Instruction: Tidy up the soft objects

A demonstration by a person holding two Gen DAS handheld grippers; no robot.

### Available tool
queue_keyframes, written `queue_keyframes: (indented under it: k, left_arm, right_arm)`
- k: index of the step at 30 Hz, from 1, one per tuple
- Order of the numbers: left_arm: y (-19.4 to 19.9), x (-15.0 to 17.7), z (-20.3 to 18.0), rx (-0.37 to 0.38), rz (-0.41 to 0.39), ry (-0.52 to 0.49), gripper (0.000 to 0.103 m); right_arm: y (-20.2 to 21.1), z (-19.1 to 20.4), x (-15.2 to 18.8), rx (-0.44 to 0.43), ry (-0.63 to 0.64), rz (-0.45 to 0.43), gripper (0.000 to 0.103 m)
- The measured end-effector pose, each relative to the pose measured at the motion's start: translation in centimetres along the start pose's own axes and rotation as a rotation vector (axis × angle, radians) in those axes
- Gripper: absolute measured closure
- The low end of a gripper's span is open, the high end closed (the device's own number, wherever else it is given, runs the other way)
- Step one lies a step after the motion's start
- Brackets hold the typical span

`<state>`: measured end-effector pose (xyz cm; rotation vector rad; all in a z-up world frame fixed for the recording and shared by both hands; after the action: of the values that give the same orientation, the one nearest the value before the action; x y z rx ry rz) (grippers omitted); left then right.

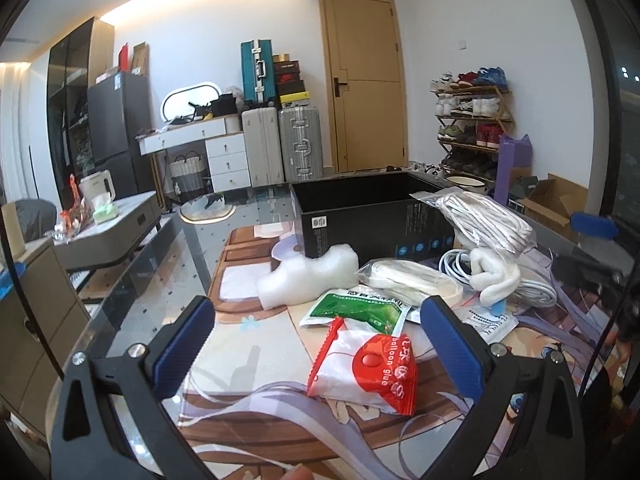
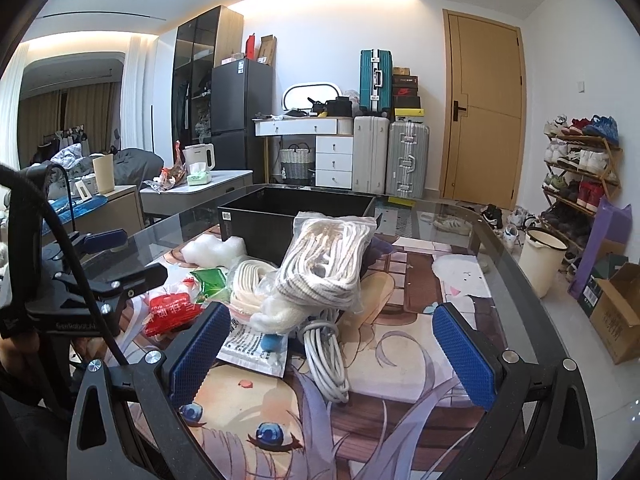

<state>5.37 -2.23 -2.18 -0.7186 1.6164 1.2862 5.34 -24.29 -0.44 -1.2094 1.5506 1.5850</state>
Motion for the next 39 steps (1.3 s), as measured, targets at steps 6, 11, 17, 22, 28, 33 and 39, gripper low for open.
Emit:
queue_keyframes:
  k: [6,11,17,22,28,33,39]
  left_arm:
    - [-0.3,-0.5,-0.1,0.047,0.032,-0.003,0.000]
    - [-0.5,-0.7,-0.1,0.050,0.066,-0.033,0.000]
    - [-1.1,-0.1,-0.9,0.090,0.118,-0.045,0.000]
    - [-1.9,0.8,-1.2,0.128,0.166,-0.031,0.000]
    - [-2.4,1.4,-0.9,0.176,0.203,0.007,0.000]
    - [-2.8,2.0,-1.2,0.176,0.242,-0.016,0.000]
    - [-3.2,2.5,-1.2,0.183,0.284,0.005,0.000]
  right_arm:
    - [-0.9,-0.9,-1.9,0.001,-0.027,0.028,0.000]
    - [-2.7,-1.2,-2.9,-0.038,-0.057,0.090,0.000]
    - [-4.2,-0.3,-3.8,-0.039,-0.039,0.113,0.000]
    - [-5.5,0.5,-4.3,-0.047,-0.044,0.149,0.000]
    - [-7.5,1.1,-4.1,-0.070,-0.051,0.196,0.016]
    - [-8.1,1.7,-3.9,-0.077,-0.039,0.208,0.029]
    - [-8.0,1.7,-3.7,-0.087,-0.040,0.212,0.047]
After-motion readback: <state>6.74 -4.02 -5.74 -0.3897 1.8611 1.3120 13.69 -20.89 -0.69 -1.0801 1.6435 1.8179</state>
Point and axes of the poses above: each gripper's, at about its wrist camera, not at the fingertips, and y roughly against the way its jaws point, z to its left, x to its underside, the point moved 6 cm from there along -y, roughly the way its jaws point, and after that the axes turned 14 degrees about x, right-handed, at the moved point
